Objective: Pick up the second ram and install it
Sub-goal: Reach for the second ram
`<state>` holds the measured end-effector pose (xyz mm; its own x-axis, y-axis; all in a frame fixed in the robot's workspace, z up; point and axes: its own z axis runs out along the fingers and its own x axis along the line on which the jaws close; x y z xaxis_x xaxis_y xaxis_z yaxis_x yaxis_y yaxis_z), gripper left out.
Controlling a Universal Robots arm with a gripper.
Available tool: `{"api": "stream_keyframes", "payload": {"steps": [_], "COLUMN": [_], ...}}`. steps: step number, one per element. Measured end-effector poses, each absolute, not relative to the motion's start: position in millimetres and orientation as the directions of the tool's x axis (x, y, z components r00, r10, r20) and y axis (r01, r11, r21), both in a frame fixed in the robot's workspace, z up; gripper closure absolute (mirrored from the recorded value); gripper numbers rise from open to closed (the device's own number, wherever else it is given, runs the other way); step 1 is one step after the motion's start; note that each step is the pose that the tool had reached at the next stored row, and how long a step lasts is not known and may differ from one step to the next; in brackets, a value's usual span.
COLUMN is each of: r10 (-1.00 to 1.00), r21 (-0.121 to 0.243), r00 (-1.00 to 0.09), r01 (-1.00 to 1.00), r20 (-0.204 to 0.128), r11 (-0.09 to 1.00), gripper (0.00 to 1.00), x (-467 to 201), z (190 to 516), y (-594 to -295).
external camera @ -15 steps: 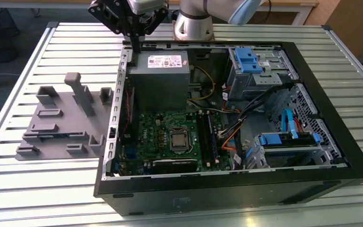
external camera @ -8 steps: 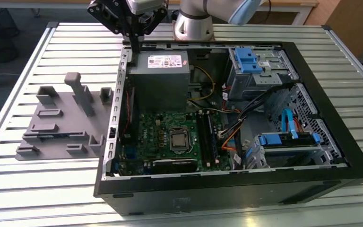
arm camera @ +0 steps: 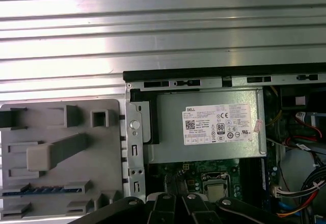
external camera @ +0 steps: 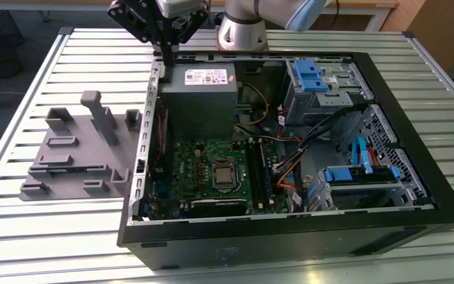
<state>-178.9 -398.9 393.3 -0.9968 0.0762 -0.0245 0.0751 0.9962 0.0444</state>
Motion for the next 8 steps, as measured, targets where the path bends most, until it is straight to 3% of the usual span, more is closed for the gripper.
{"api": "stream_keyframes", "payload": {"steps": [8], "r10": [0.076], "r21": [0.044], "r00": [-0.997], "r01": [0.075], "r20": [-0.024], "r11": [0.996], "gripper": [0.89], "x": [-180.6], "z": [393.3], "y": [-398.9]}}
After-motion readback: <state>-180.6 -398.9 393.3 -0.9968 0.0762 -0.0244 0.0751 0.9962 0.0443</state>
